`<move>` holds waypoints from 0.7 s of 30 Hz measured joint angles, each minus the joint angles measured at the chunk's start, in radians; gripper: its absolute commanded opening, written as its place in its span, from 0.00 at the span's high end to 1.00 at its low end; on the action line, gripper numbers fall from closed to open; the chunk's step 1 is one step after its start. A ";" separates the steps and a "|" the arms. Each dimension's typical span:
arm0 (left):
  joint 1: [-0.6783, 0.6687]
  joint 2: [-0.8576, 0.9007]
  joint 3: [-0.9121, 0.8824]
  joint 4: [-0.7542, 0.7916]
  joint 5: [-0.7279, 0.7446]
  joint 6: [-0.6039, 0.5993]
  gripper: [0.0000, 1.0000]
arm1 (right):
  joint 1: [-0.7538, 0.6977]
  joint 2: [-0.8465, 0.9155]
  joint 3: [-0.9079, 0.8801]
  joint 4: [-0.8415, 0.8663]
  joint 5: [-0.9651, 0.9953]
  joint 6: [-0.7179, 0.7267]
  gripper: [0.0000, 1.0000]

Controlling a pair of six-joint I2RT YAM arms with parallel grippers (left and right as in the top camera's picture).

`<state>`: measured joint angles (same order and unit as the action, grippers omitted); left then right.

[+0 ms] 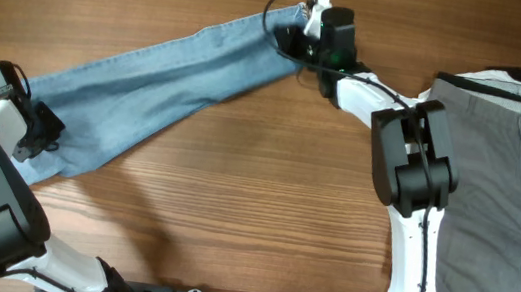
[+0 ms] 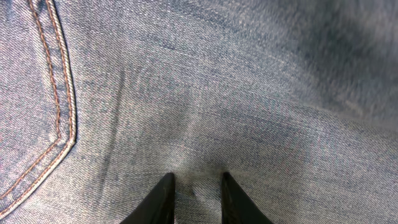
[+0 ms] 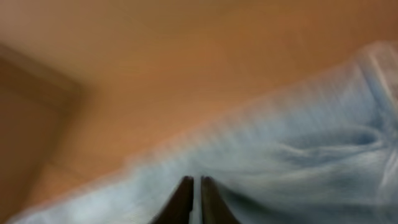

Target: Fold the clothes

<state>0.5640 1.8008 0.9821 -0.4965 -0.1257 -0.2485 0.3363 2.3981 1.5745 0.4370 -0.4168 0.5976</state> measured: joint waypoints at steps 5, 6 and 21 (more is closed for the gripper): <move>0.000 0.000 0.002 -0.008 -0.005 -0.001 0.60 | -0.013 0.000 0.018 0.267 0.027 0.119 0.96; 0.001 0.000 0.002 -0.012 -0.009 0.000 0.59 | -0.034 0.000 0.019 0.158 -0.017 0.142 0.96; -0.169 -0.017 0.083 -0.234 0.109 0.124 0.58 | -0.167 -0.066 0.019 -0.542 -0.071 -0.208 0.43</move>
<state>0.3946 1.7840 1.0653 -0.7307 -0.0170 -0.1246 0.1688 2.3322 1.5940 -0.1047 -0.4881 0.3893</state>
